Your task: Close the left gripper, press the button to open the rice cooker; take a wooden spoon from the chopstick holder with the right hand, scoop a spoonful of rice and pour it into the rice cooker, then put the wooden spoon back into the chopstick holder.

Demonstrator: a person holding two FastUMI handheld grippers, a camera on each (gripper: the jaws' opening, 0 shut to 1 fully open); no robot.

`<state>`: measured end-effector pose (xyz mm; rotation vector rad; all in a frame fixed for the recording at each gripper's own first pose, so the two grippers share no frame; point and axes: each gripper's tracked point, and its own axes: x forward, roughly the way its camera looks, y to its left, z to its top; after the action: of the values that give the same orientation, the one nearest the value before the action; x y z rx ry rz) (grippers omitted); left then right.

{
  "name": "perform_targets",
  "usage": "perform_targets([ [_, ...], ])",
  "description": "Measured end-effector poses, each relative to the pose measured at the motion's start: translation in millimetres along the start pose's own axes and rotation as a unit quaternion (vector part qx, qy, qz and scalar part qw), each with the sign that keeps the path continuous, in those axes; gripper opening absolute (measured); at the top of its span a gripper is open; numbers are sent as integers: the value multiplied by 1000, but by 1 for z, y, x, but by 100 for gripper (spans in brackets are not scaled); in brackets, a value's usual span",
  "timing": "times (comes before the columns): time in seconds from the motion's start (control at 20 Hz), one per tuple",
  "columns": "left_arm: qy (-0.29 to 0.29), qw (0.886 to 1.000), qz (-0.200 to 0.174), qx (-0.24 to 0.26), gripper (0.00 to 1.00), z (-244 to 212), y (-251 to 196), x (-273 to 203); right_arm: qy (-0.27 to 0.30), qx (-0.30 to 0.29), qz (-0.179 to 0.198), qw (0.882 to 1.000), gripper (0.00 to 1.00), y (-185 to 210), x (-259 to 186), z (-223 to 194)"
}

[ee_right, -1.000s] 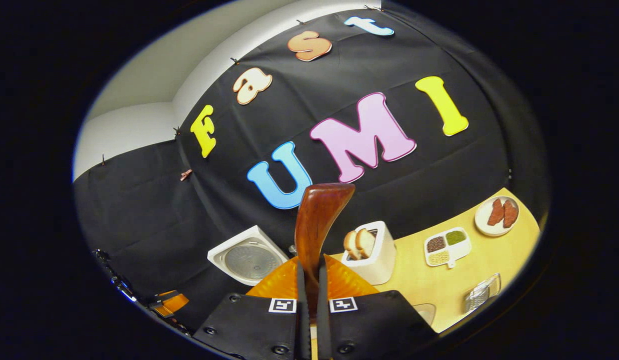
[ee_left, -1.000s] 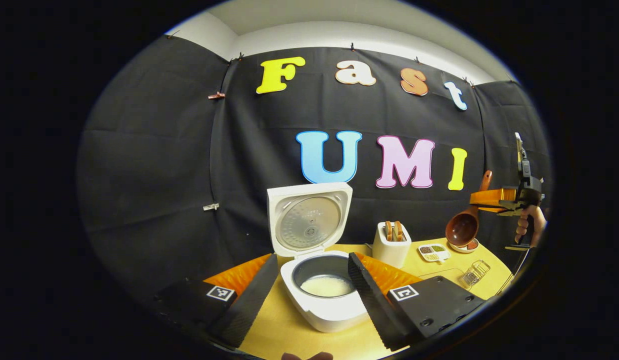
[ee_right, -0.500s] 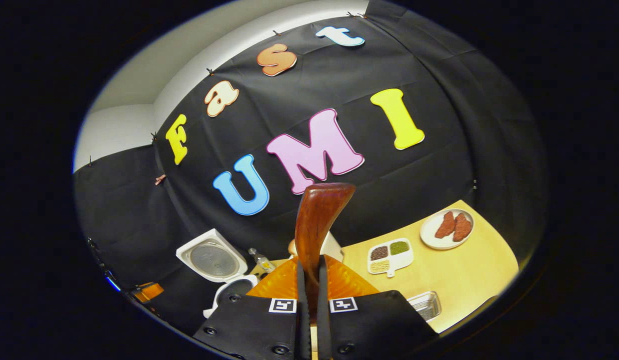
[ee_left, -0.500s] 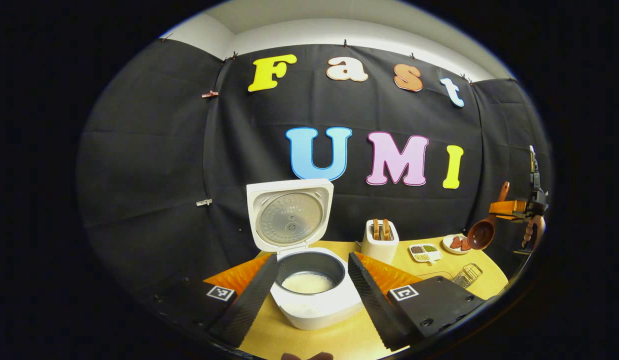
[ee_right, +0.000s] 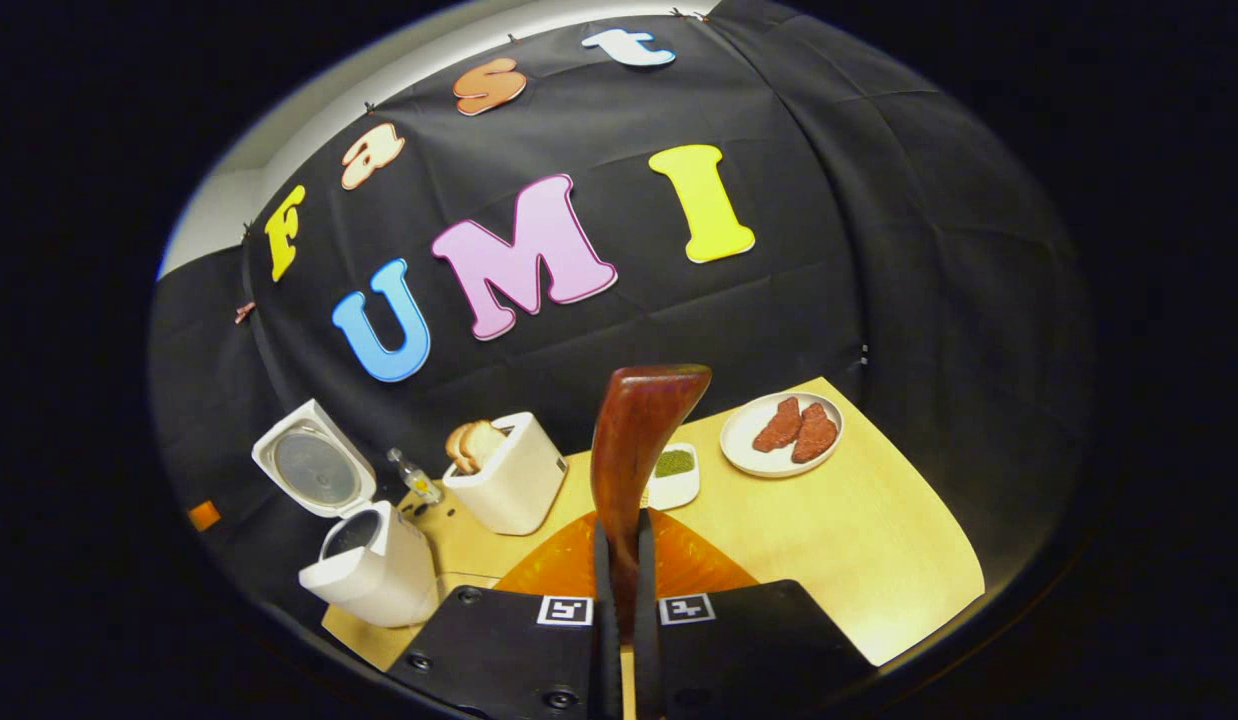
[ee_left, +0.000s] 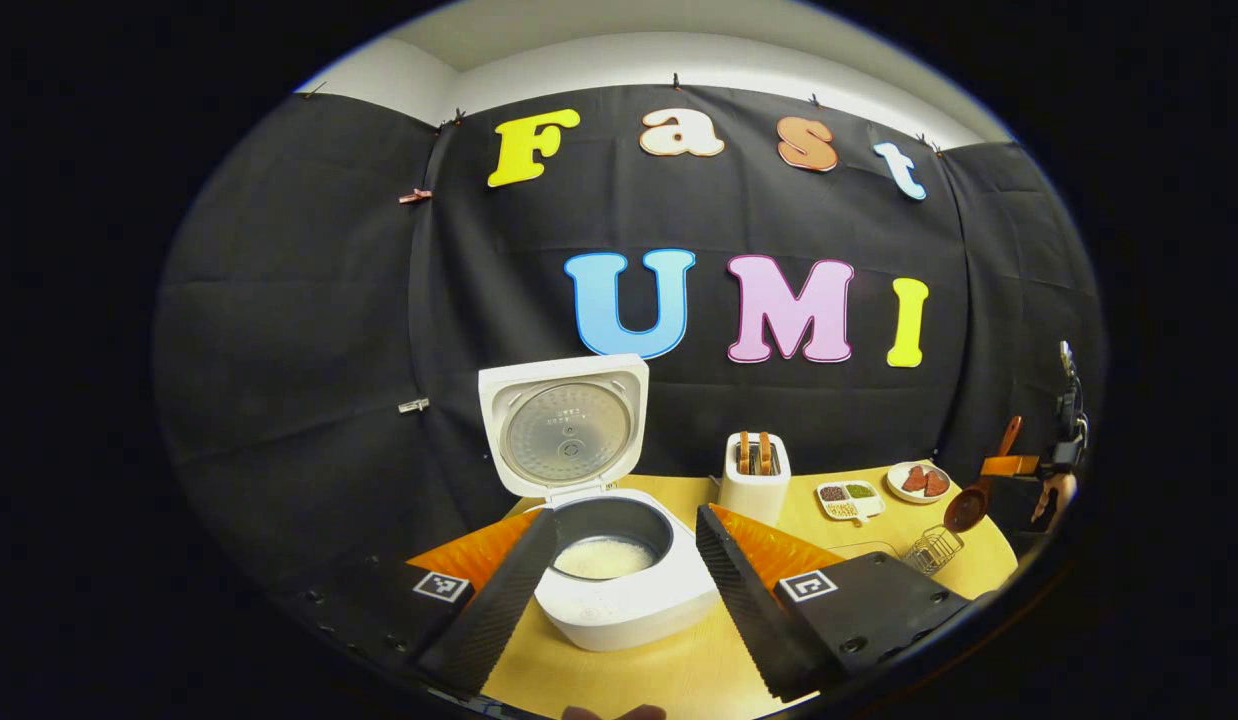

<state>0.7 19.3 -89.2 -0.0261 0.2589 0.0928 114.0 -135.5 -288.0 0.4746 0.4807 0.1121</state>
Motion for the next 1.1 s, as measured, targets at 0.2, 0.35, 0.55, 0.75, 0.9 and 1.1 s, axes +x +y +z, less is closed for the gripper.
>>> perform_targets([
  [0.2,3,1000,7,12,96,3,-11,-5,24,-9,-13,1000,10,-21,17,-23],
  [0.35,6,1000,15,19,96,5,-14,-7,41,-5,-11,999,10,-27,30,-39],
  [0.55,12,999,25,25,96,4,-18,-10,68,2,-13,998,10,-36,46,-62],
  [0.75,13,999,30,35,95,7,-22,-11,87,12,-13,996,10,-42,56,-79],
  [0.9,13,999,30,37,95,8,-25,-9,99,21,-12,995,12,-46,56,-87],
  [1.1,13,999,20,37,95,8,-34,-4,98,52,-12,994,20,-51,54,-86],
])
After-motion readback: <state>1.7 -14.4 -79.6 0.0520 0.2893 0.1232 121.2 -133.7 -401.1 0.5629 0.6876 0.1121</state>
